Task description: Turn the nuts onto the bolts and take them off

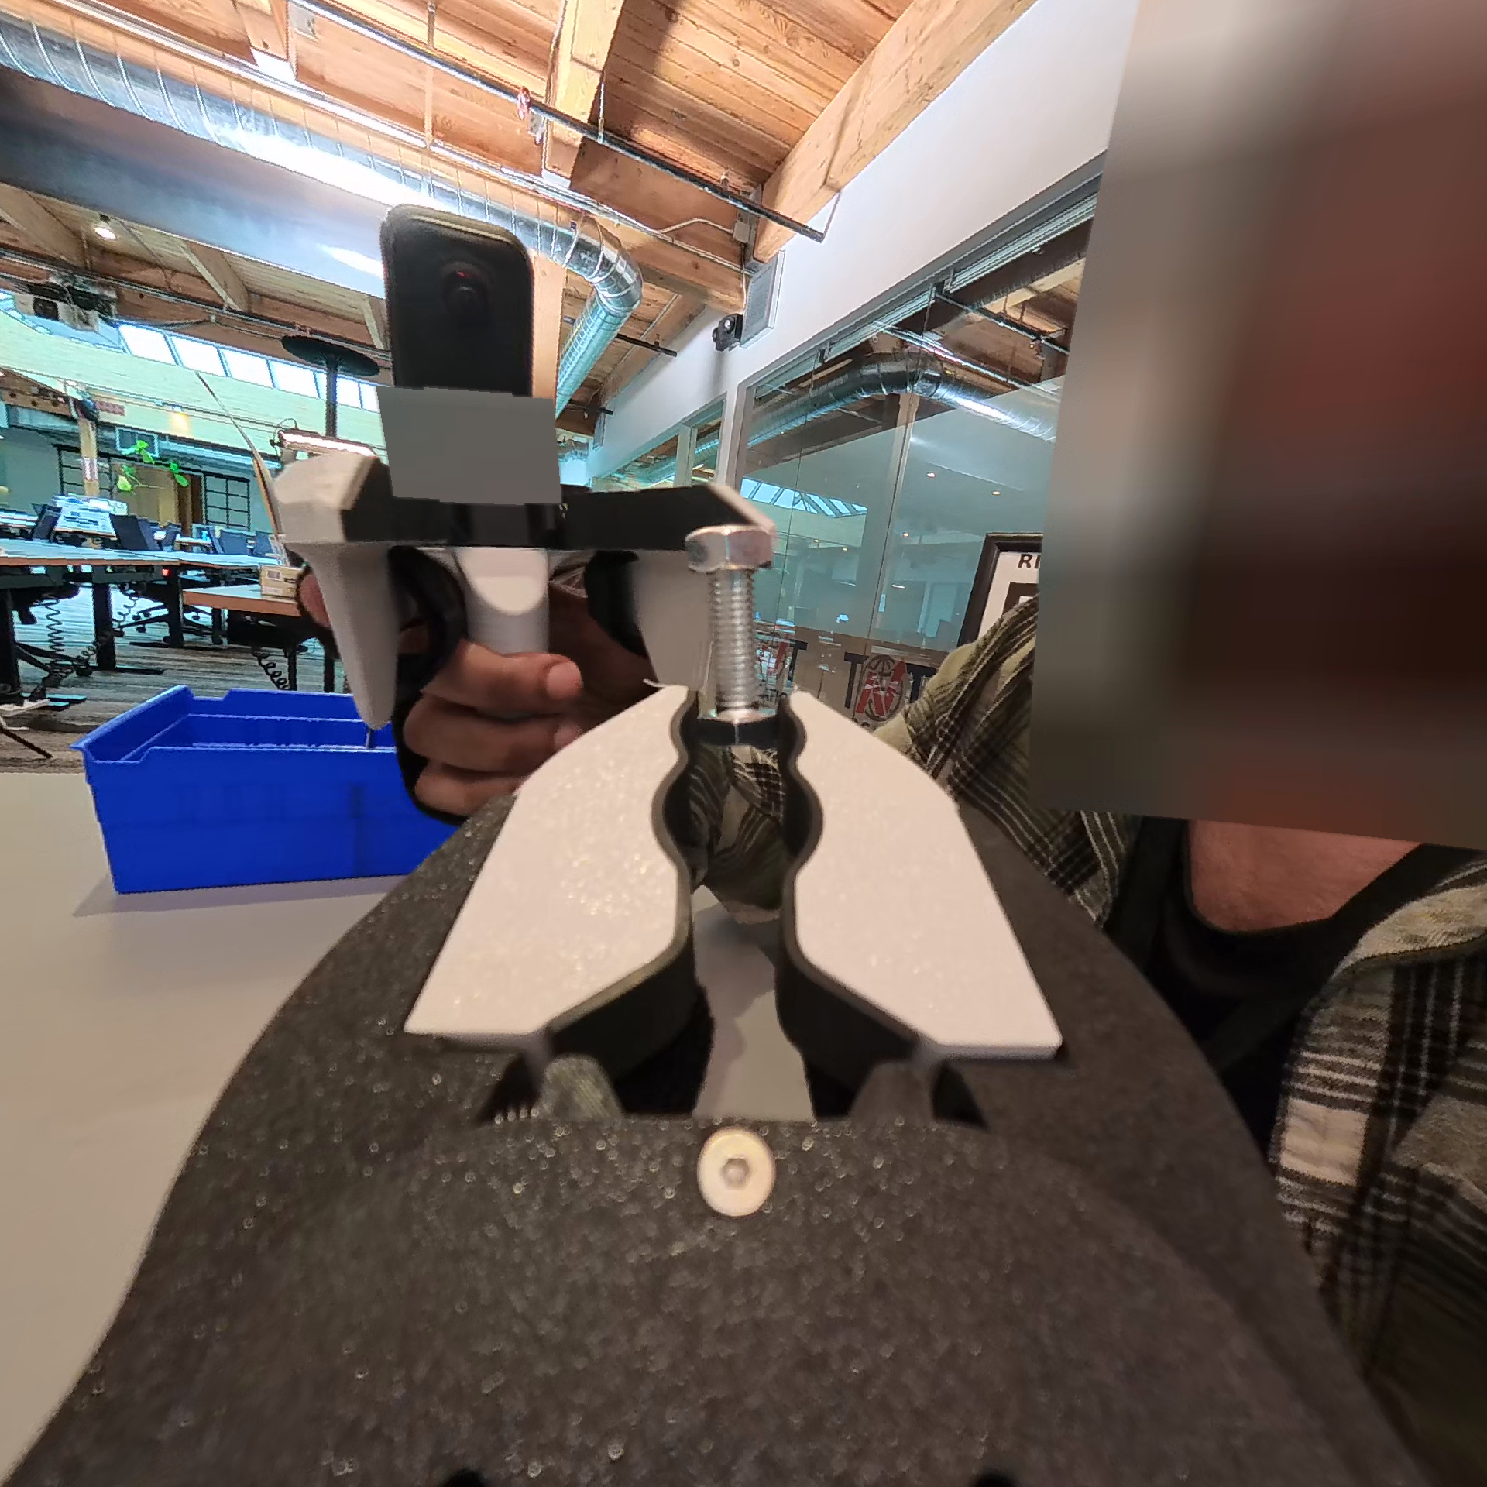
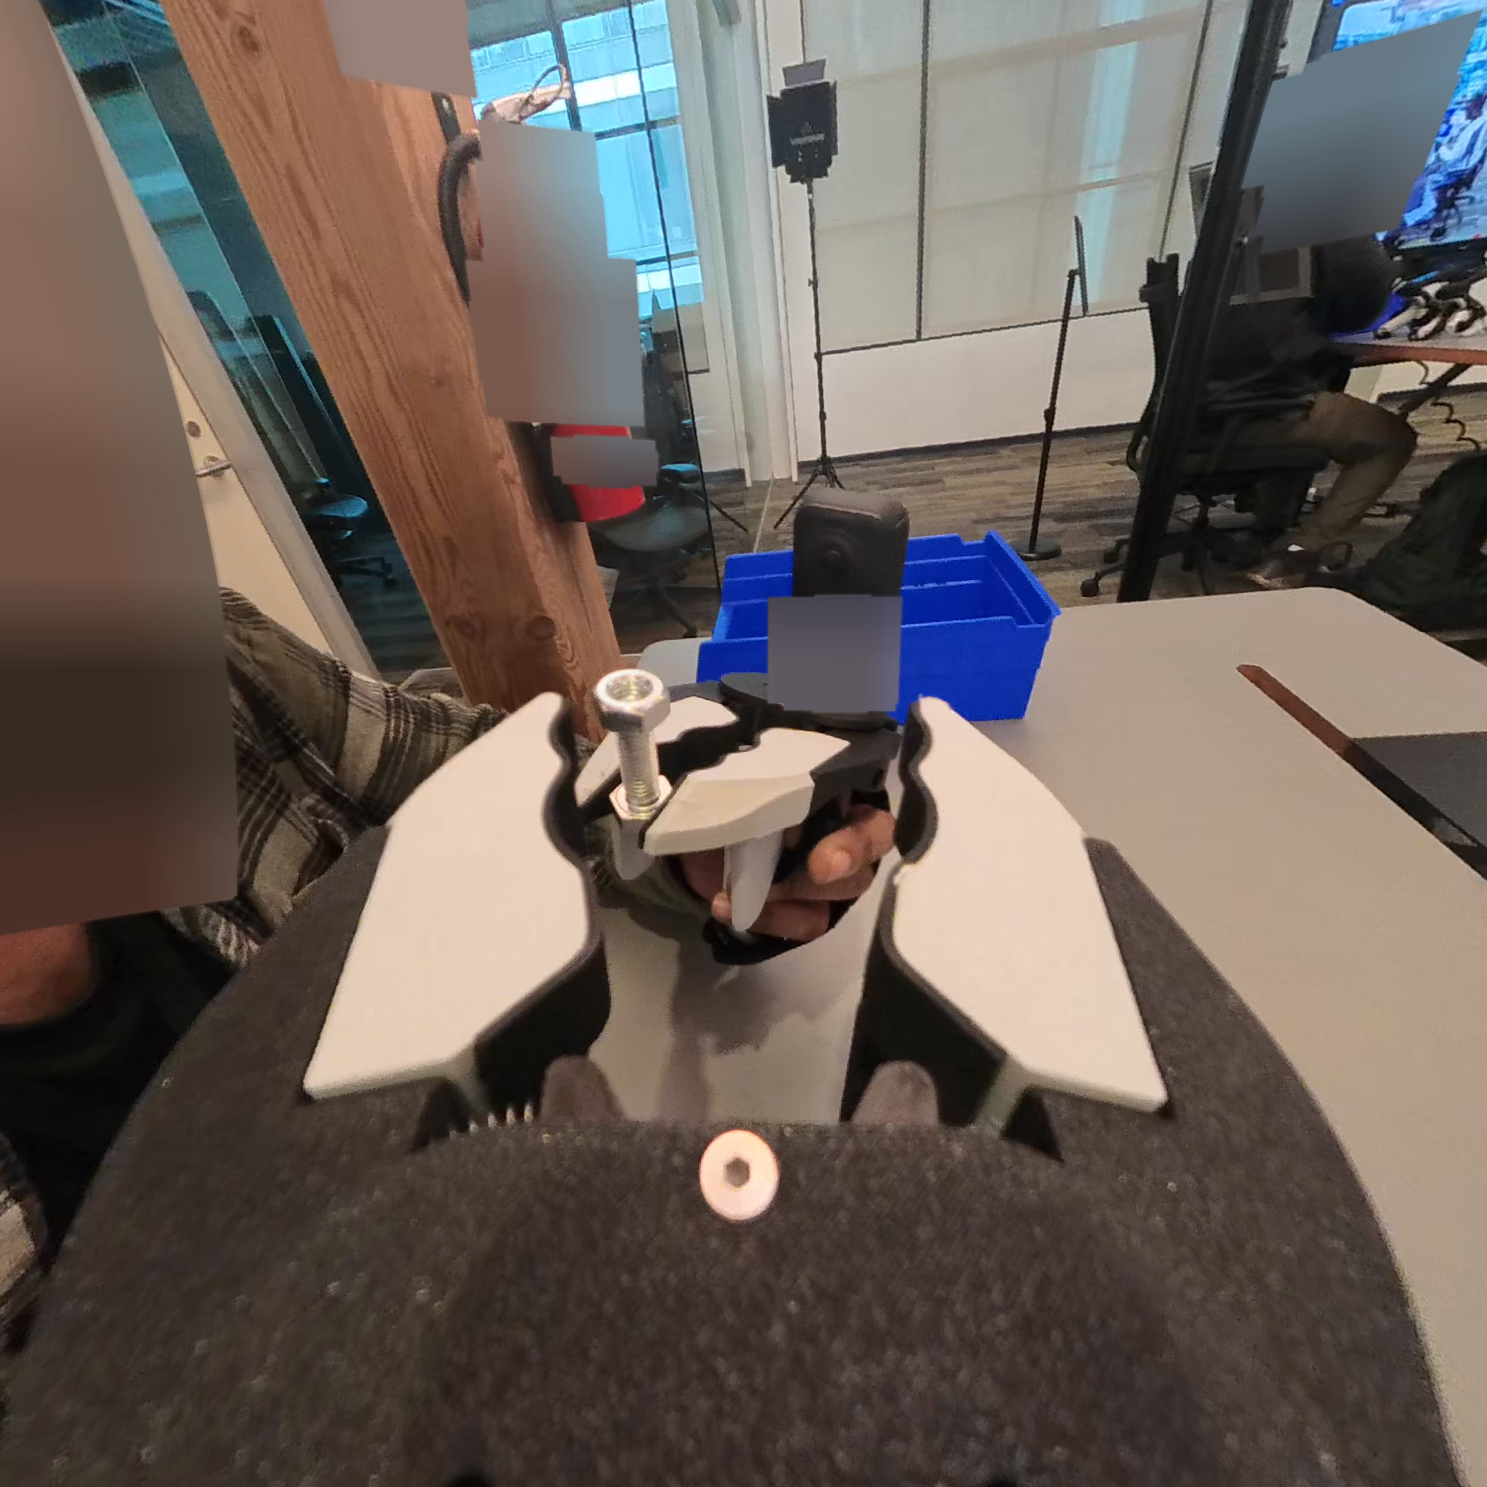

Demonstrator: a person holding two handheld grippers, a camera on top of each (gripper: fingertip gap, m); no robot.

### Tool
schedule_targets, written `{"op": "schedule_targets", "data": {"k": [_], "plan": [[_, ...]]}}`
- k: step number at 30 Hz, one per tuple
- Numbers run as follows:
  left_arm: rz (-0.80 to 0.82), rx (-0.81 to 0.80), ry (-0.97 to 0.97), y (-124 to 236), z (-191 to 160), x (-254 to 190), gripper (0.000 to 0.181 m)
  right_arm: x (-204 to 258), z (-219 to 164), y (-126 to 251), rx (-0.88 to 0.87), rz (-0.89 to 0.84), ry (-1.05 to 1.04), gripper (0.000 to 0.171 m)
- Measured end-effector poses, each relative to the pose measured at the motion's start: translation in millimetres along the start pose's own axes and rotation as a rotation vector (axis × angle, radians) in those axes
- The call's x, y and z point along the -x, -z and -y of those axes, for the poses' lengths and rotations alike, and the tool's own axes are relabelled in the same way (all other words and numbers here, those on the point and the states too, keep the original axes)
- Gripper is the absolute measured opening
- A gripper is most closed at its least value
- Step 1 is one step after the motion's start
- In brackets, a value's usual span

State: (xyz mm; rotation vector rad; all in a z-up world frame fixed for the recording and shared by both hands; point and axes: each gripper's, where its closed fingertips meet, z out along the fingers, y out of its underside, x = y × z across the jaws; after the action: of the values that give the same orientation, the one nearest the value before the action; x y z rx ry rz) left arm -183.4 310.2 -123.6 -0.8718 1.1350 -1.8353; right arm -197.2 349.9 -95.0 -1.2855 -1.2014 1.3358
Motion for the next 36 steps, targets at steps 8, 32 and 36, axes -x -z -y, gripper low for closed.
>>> {"op": "schedule_targets", "data": {"k": [8, 32, 36], "plan": [[0.000, 0.004, -0.005, 0, 0, -1, 0.018, -9, -3, 1, 0.014, -0.031, 0.007, 0.076], [0.070, 0.024, -0.036, 3, -2, 8, 0.018, 18, -3, -15, 0.042, -0.105, 0.059, 0.019], [0.017, 0.014, -0.009, 1, -2, 3, 0.018, 26, 3, -10, 0.027, 0.017, 0.113, 0.019]]}}
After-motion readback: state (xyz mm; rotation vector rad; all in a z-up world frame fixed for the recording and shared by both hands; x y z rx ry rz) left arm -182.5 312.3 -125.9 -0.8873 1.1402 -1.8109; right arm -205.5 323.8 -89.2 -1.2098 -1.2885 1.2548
